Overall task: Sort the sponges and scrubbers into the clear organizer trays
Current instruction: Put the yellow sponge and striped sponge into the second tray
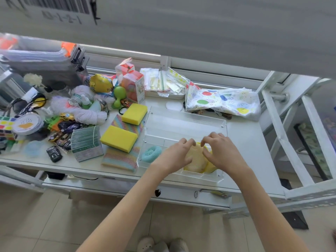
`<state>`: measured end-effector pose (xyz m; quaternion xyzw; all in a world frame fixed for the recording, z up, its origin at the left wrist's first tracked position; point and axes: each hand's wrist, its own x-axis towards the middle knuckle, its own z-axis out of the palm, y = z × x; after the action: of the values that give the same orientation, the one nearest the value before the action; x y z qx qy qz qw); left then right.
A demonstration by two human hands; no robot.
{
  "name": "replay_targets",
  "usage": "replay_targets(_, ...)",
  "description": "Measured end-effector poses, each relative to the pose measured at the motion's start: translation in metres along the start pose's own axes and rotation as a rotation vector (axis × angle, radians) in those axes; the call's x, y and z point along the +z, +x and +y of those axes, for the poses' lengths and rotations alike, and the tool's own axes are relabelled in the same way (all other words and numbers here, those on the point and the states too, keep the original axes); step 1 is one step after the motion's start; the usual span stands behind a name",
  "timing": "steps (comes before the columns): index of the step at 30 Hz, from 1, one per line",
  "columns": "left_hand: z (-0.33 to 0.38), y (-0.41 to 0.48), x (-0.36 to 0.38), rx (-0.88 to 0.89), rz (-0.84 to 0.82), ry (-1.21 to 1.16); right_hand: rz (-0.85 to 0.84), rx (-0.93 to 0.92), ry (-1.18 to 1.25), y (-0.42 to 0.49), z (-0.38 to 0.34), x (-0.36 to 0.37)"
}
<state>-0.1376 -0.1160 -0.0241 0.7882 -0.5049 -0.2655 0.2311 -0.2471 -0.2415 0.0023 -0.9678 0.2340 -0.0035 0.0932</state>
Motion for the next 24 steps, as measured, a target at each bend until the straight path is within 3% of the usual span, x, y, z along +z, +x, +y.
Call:
replay_targets(8, -0.081, -0.038, -0.073, -0.286, 0.188, 0.386, -0.037, -0.179, 0.234, 0.073, -0.112, 0.005)
replay_targets(15, -0.148, -0.045, -0.083, -0.415, -0.12, 0.567, -0.162, -0.225, 0.158, 0.153, -0.184, 0.052)
replay_targets(24, -0.173, -0.034, -0.085, -0.331, -0.122, 0.535, -0.226, 0.074, 0.102, 0.209, -0.212, 0.094)
